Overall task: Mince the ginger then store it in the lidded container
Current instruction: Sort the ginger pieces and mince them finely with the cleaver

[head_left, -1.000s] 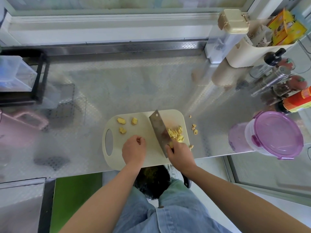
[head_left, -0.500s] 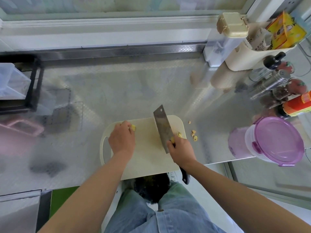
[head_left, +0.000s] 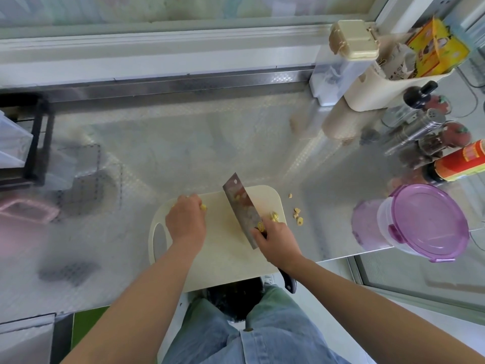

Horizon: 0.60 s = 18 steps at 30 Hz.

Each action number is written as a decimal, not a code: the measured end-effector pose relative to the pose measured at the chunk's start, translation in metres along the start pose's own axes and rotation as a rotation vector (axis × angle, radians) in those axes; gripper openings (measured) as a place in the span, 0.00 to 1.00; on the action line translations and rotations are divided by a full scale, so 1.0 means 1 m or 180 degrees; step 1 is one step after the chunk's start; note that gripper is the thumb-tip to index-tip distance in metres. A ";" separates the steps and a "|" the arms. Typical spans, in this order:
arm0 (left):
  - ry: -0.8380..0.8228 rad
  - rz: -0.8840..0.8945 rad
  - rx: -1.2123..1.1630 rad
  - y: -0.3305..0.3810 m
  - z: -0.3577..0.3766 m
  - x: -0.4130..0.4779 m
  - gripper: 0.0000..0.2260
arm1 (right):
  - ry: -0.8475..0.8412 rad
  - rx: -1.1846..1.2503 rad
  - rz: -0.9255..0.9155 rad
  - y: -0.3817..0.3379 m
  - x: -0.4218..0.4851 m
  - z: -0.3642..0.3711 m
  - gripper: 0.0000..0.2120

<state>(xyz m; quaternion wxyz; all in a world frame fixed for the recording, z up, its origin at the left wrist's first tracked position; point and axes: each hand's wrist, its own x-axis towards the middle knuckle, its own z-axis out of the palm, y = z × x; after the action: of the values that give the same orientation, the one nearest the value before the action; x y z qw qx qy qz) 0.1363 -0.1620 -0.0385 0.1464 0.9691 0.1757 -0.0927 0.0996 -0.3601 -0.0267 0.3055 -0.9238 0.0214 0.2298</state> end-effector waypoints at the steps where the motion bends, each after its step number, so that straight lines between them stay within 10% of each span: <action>1: 0.0018 0.0034 -0.0040 0.000 0.000 -0.001 0.03 | 0.0009 -0.0002 -0.0010 0.001 -0.001 0.000 0.12; 12: -0.1071 -0.1220 -0.2317 0.023 0.012 -0.045 0.07 | 0.0083 -0.0206 -0.0207 0.006 -0.017 0.004 0.14; 18: -0.0816 -0.1263 -0.1915 0.025 0.027 -0.076 0.04 | -0.0102 -0.0555 -0.0405 0.008 -0.033 0.009 0.10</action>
<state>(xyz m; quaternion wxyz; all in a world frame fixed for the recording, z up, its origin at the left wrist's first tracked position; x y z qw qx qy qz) 0.0721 -0.2162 -0.0399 0.4244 0.8104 0.3596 -0.1840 0.0653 -0.3650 -0.0229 0.2383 -0.9426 -0.0621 0.2256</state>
